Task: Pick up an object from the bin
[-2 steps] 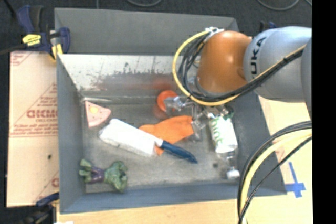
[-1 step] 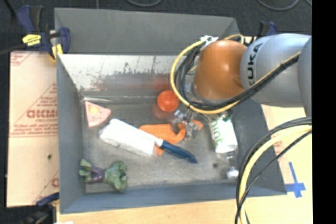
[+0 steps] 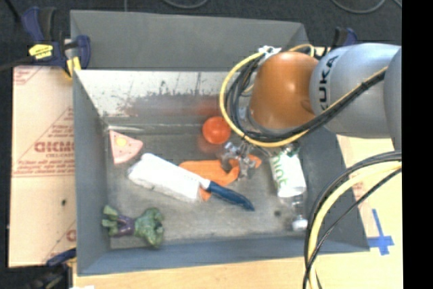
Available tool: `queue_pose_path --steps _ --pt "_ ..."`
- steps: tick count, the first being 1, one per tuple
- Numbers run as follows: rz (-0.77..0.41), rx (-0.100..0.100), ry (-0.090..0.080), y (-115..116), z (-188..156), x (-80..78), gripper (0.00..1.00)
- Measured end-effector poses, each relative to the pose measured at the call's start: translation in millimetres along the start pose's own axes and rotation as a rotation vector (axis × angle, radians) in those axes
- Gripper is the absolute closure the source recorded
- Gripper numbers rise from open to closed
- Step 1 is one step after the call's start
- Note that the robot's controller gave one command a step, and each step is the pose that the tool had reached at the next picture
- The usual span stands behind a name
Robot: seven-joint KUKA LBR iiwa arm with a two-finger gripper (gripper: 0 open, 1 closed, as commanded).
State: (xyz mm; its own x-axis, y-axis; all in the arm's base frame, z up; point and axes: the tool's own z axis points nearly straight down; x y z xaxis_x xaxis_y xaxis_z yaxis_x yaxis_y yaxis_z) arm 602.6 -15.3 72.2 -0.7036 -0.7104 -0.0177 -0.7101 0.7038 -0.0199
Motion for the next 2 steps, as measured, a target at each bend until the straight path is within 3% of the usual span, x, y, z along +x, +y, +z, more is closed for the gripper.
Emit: queue_pose_path --steps 1,2 --pt "0.023 0.002 -0.004 -10.6 -107.5 -7.3 1.0" --pt "0.023 0.002 -0.004 -10.6 -107.5 -7.4 1.0"
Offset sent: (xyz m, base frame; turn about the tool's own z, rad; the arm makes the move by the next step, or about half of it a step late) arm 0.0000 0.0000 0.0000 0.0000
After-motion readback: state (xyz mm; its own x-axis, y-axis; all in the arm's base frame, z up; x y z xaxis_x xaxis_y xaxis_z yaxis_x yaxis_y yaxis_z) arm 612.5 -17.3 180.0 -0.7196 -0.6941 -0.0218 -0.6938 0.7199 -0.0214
